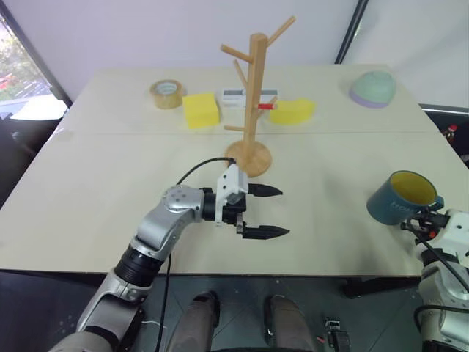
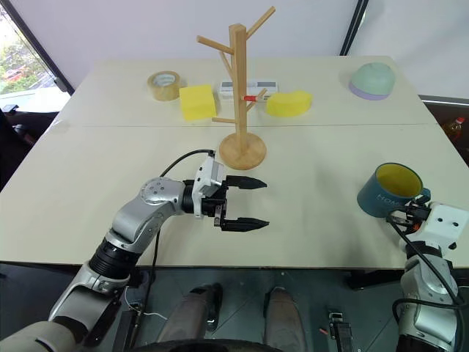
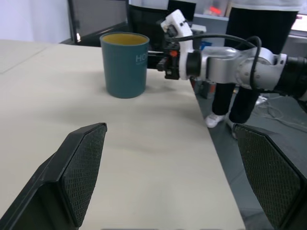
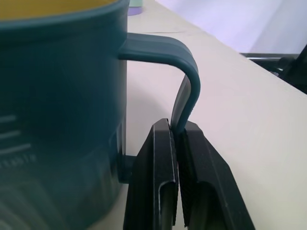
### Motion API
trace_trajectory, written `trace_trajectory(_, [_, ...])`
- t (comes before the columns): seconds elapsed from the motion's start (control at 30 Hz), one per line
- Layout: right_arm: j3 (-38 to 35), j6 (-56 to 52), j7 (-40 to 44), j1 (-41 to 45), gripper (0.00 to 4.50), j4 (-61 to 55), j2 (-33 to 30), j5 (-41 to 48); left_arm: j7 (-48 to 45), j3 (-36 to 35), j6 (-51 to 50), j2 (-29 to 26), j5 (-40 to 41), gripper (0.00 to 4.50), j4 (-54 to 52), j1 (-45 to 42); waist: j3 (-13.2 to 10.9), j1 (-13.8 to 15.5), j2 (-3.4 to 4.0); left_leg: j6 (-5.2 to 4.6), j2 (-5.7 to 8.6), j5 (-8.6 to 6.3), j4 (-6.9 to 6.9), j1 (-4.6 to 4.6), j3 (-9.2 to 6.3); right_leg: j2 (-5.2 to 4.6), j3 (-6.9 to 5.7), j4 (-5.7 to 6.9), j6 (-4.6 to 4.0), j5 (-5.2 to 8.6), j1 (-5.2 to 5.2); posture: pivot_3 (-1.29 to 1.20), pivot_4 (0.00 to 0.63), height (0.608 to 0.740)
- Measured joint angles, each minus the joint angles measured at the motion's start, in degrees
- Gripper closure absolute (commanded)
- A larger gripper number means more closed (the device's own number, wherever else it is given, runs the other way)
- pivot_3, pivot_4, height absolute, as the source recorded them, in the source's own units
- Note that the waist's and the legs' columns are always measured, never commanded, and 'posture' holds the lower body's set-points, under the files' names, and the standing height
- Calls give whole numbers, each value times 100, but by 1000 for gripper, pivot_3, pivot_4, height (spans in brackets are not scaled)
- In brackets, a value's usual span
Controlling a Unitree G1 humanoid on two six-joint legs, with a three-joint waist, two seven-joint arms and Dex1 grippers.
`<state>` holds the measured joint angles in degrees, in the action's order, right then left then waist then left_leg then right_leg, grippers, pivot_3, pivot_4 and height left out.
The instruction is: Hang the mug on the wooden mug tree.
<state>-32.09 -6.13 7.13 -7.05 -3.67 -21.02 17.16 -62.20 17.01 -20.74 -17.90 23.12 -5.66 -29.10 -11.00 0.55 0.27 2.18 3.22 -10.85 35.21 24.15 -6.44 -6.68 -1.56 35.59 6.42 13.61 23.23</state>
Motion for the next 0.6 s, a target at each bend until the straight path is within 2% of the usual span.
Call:
trace_trajectory(0.1, [245, -169, 329, -159, 4480, -387, -263, -17, 79, -146, 86, -57, -9, 0, 141, -14, 0, -21, 3, 0, 0, 0, 0, -2, 1, 0, 0, 1, 4, 3, 0, 0, 150, 740])
trace_trajectory(0.23, [1043, -680, 1373, 27, 4480, -1734, -1318, 112, 308, -634, 294, -257, -52, 0, 714, -151, -3, -148, 7, -1, -2, 1, 4, -13, 5, 2, 6, 25, 23, 14, 2, 0, 150, 740])
trace_trajectory(0.33, [1710, -1603, 2010, 1312, 4480, -2525, -2226, 535, 392, -1054, 481, -522, -63, 0, 1129, -246, -11, -180, -5, -1, -7, 0, 6, -25, 2, 4, 6, 46, 21, 14, 5, 0, 150, 740])
trace_trajectory(0.4, [2016, -2096, 2223, 2224, 4480, -2771, -2577, 688, 420, -1284, 577, -644, -58, 0, 1246, -271, -16, -117, -22, -1, -15, 0, 3, -22, -13, 7, -15, 44, 16, 16, 1, 0, 150, 740])
trace_trajectory(0.5, [2813, -2606, 2482, 3556, 4480, -2413, -2688, 534, 533, -1652, 634, -774, 1, 0, 1330, -268, -17, -72, -33, -1, -13, 1, 6, 7, -18, -4, -18, 32, 3, 11, 15, 0, 150, 740])
trace_trajectory(0.6, [3557, -2737, 2729, 4412, 4480, -1775, -2647, 137, 648, -1872, 628, -825, 42, 0, 1288, -248, -18, -28, -34, -1, 3, 1, 3, 33, -9, -13, -13, -5, 7, 3, 24, 0, 150, 740])
